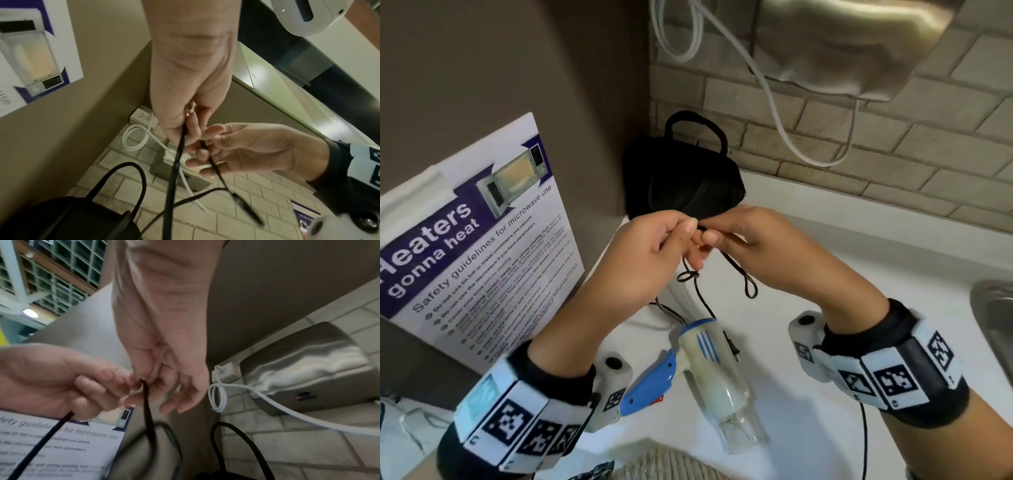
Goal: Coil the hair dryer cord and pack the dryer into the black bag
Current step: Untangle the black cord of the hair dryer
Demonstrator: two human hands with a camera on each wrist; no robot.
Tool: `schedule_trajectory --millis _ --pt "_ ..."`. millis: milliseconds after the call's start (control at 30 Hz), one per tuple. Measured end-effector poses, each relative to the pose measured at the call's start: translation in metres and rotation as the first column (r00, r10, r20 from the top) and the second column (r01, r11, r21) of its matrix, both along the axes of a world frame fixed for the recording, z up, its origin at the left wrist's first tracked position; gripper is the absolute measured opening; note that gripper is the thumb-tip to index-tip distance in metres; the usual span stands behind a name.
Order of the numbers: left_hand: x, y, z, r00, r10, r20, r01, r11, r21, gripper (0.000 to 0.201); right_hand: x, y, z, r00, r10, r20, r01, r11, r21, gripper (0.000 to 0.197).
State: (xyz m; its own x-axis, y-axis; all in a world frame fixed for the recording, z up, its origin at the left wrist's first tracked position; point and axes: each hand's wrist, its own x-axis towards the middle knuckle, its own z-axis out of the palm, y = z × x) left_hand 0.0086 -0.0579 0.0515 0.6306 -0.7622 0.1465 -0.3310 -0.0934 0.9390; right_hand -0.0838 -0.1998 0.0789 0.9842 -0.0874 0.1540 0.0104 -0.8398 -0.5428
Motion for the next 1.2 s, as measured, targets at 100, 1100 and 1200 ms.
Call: schedule_trajectory --millis 100,1100,1200 --pt "-0.001 0.003 0.003 0.999 0.037 0.013 -0.036 0.998 -0.054 0.031 0.007 -0.005 -0.006 1.000 -0.019 -0.008 0.019 1.000 -0.001 0.040" --pt "0.020 0.015 -0.005 0.934 0.103 -0.341 -0.147 0.984 -0.104 0.026 -0.008 -0.058 -0.045 0.957 -0.291 0.012 0.273 0.911 0.308 0.031" --pt "0.021 0.007 -0.030 0.895 0.138 -0.424 -0.146 0.989 0.012 0.026 -0.015 -0.053 -0.043 0.971 -0.235 0.030 0.157 0.732 0.663 0.032"
